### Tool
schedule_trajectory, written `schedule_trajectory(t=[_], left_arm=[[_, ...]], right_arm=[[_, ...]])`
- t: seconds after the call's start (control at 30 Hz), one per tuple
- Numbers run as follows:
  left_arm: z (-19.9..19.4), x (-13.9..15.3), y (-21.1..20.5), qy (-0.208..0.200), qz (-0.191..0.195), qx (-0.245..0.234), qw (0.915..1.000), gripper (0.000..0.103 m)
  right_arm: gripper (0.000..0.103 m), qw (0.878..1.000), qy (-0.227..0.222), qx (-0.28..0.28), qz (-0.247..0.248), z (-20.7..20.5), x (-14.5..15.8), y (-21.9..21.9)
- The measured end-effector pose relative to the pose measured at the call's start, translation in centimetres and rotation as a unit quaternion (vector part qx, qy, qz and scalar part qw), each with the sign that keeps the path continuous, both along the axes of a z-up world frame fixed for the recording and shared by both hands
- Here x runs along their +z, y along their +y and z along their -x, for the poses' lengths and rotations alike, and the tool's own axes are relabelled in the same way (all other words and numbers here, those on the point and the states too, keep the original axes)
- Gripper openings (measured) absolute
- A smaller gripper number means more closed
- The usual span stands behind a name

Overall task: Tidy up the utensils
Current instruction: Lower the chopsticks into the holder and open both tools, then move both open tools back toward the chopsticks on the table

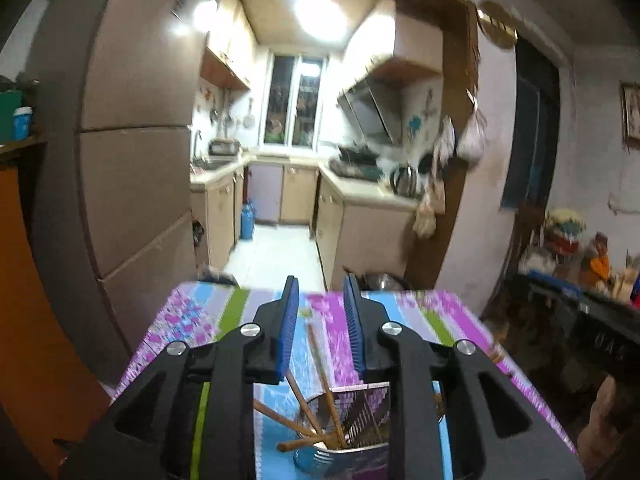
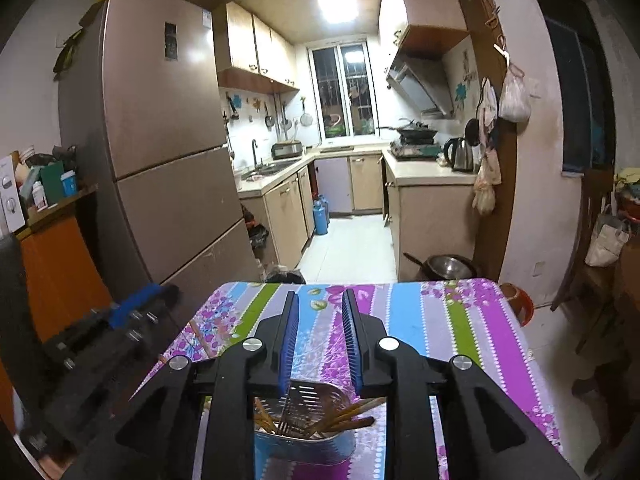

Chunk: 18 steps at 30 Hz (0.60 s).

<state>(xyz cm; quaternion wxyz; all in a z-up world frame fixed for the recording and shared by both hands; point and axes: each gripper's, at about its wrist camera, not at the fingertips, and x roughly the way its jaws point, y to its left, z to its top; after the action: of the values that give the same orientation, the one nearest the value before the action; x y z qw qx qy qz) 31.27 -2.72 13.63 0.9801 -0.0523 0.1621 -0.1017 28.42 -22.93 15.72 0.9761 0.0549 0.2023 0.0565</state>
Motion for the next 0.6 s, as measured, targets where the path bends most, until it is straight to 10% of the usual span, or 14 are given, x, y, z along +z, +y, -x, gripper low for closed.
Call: schedule_trajectory(t=[0.3,0.6], left_arm=[[8.3,6.8,6.2,-0.104,0.083,0.045,0.9901,0.028],[18.6,7.0,6.6,-0.156,-0.023,0.022,0.9872,0.037]], right_arm=[[0.024,0.999,-0.042,0.001,0.010,8.4,3.2,-4.0],[0.044,0.995,-0.088,0.014,0.051,21.2,3.1,-6.5]])
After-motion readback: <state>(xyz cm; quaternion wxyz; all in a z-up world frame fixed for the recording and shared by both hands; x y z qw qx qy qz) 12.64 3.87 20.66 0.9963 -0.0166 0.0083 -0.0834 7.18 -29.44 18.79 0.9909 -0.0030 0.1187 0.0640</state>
